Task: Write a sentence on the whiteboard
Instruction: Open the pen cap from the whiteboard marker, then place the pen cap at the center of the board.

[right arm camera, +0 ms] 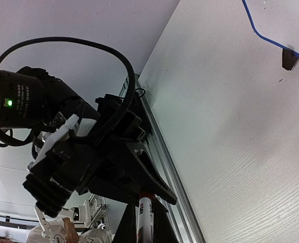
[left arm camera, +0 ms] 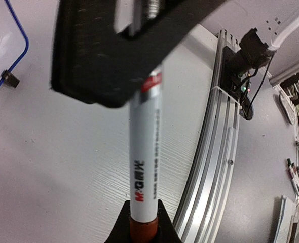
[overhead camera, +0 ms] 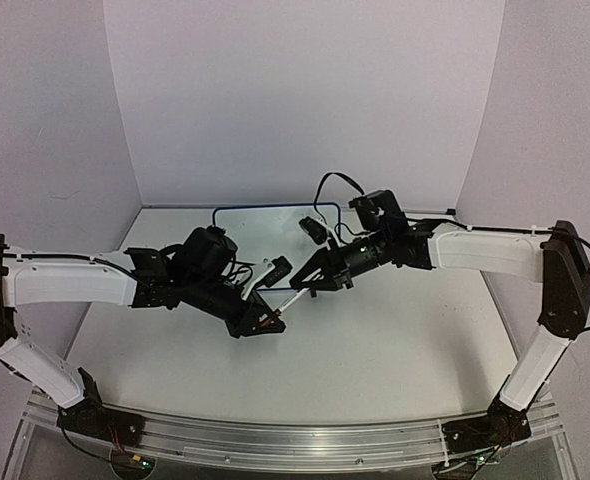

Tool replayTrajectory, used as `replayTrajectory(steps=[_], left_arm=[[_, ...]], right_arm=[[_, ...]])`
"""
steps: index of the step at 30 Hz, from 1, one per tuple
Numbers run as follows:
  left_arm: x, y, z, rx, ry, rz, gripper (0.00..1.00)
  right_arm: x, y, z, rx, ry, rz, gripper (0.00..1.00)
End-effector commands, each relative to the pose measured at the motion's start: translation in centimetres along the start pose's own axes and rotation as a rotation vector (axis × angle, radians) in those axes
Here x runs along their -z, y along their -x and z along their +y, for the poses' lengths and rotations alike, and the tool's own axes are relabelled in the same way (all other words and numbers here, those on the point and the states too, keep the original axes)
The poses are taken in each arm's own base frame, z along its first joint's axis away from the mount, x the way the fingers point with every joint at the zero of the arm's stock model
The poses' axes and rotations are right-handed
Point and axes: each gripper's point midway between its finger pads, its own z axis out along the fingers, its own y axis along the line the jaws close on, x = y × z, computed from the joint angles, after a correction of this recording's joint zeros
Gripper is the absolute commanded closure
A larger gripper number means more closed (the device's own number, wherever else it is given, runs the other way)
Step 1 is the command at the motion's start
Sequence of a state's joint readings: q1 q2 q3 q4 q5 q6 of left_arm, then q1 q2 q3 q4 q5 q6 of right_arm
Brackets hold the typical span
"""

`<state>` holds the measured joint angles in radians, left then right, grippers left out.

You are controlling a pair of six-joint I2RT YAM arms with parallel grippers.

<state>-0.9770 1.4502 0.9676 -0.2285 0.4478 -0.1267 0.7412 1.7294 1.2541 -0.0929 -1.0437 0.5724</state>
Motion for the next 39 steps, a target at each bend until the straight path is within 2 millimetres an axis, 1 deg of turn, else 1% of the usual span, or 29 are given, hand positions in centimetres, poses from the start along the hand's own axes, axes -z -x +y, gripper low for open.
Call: replayTrajectory(steps=[1, 3, 5, 9, 12, 16, 19, 22, 26, 31, 35, 39], left_arm=[[0.1, 2.4, -1.1, -0.035, -0.048, -0.065, 1.00], [0.1, 1.9, -0.9, -0.038, -0.035, -0.055, 1.00], [0.3, 1.3, -0.7, -0.045, -0.022, -0.045, 1.00], [0.9, 0.6, -0.8, -0.061, -0.014, -0.037, 1.00], [1.1, 0.1, -0.8, -0.072, -0.010, -0.023, 1.00], [1.1, -0.4, -0.3, -0.075, 0.014, -0.002, 1.00], [1.0, -0.8, 0.7, -0.055, 0.063, 0.006, 1.00], [0.2, -2.4, 2.9, -0.001, 0.155, 0.040, 1.00], [-1.5, -5.2, 5.5, 0.098, 0.242, 0.111, 1.00], [-2.7, -7.3, 8.2, 0.154, 0.343, 0.161, 1.00], [-3.4, -8.5, 9.4, 0.163, 0.389, 0.205, 0.95], [-3.6, -8.6, 10.0, 0.173, 0.412, 0.211, 0.84]], right_arm=[[0.5, -0.2, 1.0, 0.047, 0.002, -0.006, 1.00], [1.0, 0.1, 1.3, 0.067, -0.004, -0.025, 1.00], [2.1, 0.6, 1.1, 0.077, -0.022, -0.058, 1.00], [5.4, 1.7, -0.7, 0.040, -0.043, -0.121, 1.00], [7.0, 2.1, -0.7, 0.042, -0.039, -0.149, 1.00], [9.5, 2.8, -0.4, 0.050, -0.043, -0.200, 1.00], [11.3, 3.4, -0.3, 0.060, -0.061, -0.242, 1.00], [12.5, 3.4, 0.2, 0.080, -0.076, -0.269, 1.00], [12.9, 3.3, 0.1, 0.085, -0.110, -0.286, 1.00], [12.8, 2.6, -1.2, 0.051, -0.145, -0.284, 1.00], [12.6, 2.2, -2.1, 0.033, -0.169, -0.277, 1.00], [12.1, 1.5, -3.0, 0.008, -0.181, -0.245, 1.00]])
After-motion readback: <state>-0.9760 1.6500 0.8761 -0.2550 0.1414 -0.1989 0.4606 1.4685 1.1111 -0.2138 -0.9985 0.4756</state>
